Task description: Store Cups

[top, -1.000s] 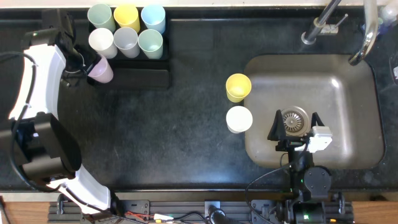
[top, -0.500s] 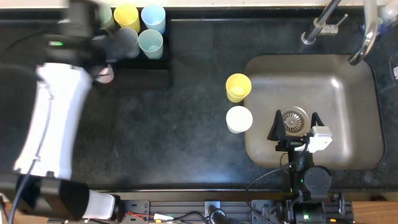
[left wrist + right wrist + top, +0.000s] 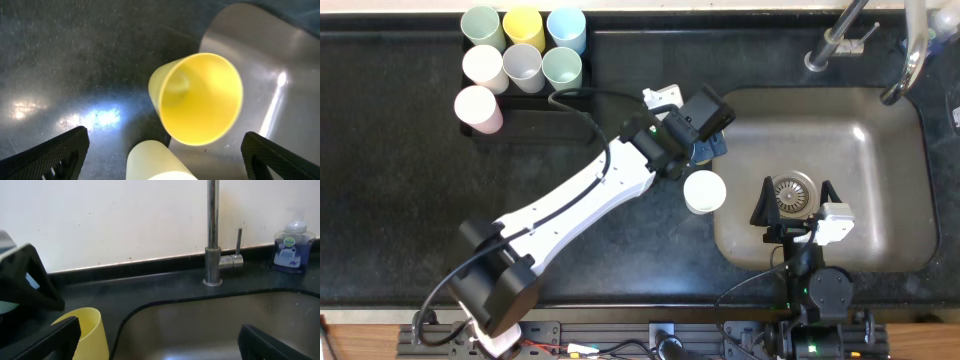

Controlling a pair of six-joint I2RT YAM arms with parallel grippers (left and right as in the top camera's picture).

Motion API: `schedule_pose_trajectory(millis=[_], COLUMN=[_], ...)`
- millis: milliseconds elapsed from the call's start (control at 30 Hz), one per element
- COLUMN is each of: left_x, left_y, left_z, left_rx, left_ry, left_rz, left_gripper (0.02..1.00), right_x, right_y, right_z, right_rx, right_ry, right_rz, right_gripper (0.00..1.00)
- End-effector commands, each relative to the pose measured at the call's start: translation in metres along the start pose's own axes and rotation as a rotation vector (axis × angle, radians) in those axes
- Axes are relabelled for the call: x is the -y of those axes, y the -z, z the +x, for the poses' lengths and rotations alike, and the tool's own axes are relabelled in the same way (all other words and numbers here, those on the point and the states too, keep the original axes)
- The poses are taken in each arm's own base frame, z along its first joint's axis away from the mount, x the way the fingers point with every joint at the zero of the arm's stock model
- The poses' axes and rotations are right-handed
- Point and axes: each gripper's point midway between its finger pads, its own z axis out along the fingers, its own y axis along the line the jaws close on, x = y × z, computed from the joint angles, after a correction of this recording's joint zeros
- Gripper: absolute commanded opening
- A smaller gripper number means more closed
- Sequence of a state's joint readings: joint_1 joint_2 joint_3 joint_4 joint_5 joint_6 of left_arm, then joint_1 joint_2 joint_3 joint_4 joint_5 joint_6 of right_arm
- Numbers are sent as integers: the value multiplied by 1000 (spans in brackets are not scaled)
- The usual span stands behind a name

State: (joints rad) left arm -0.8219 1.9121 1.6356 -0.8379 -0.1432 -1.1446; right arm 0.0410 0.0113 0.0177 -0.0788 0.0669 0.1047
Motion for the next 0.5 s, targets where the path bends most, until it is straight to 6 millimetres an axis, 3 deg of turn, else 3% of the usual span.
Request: schedule_pose_trajectory(millis=[33,333,500], left_x=[-4,-22,-21], left_y=[-12,-36,-39], left_z=[0,-7,-11], left_rx=[-39,-99,-93], left_ry=[76,113,102], left_rz=[-21,-63,-54], left_gripper=[998,996,998], right_x=[-1,-1,-1], right_y=[0,0,0], right_z=[4,4,4], right_rx=[-1,-1,-1], right_ry=[-5,-5,-5], right_rz=[-8,-8,-8], right_gripper=[998,998,998])
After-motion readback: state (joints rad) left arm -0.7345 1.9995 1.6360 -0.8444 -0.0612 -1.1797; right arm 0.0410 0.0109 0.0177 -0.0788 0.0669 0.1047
